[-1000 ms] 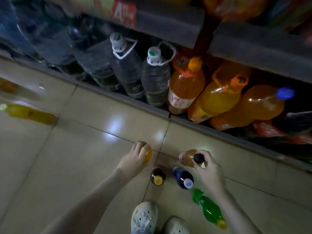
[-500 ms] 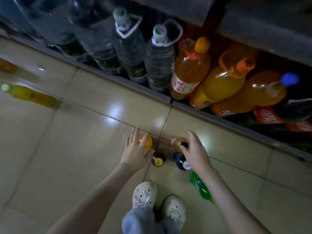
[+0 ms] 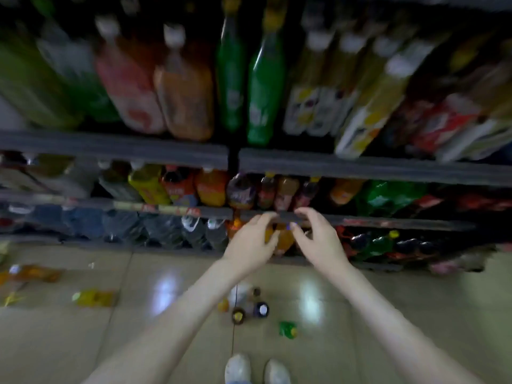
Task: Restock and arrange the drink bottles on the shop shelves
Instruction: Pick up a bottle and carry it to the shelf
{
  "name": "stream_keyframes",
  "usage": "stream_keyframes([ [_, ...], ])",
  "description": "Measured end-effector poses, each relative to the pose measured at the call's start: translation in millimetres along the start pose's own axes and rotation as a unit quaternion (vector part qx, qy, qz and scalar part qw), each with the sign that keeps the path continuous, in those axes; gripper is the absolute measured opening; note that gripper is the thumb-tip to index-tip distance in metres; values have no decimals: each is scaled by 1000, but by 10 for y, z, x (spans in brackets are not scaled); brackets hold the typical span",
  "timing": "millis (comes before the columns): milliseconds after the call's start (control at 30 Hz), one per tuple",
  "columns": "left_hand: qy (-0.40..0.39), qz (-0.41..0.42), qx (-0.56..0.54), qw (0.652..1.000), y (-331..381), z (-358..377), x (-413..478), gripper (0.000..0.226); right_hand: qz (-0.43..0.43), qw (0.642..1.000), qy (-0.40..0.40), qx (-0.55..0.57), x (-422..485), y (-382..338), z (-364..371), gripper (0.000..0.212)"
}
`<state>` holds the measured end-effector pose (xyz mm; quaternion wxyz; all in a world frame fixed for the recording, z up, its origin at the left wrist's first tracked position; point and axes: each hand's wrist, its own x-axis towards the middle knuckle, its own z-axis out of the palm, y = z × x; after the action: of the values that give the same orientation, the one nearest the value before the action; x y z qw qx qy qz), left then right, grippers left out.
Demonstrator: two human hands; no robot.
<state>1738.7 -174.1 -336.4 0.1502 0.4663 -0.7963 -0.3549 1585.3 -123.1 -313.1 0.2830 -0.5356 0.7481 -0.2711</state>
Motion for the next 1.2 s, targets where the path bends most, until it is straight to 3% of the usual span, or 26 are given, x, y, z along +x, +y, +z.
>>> stream_keyframes([
  [233, 51, 224, 52, 972, 1546, -712, 136, 42, -57, 981, 183, 23, -322, -490, -1660, 48],
  [400, 113, 311, 66, 941, 2467, -789, 449, 37, -110, 944, 309, 33, -341, -447, -2664, 52],
  [633, 250, 343, 96, 900, 3590, -625, 1027, 41, -157, 903, 399, 7, -3, -137, -3866, 60],
  [833, 281, 321, 104, 899, 4331, -343, 1728, 61, -119, 868, 482, 12, 536, 178, -4790, 71],
  [933, 300, 305, 118, 896, 4575, -199, 1974, 69, -98, 872, 479, 34, 796, 272, -5166, 74],
  [1033, 322, 302, 158, 883, 4674, -86, 2149, 70, -73, 905, 416, 52, 1014, 395, -5384, 77],
  [1100, 334, 309, 181, 872, 4655, -16, 2228, 69, -33, 923, 379, 55, 1081, 457, -5459, 72],
  [1200, 341, 336, 182, 859, 4587, 54, 2268, 63, -12, 920, 389, 46, 1096, 479, -5501, 58],
])
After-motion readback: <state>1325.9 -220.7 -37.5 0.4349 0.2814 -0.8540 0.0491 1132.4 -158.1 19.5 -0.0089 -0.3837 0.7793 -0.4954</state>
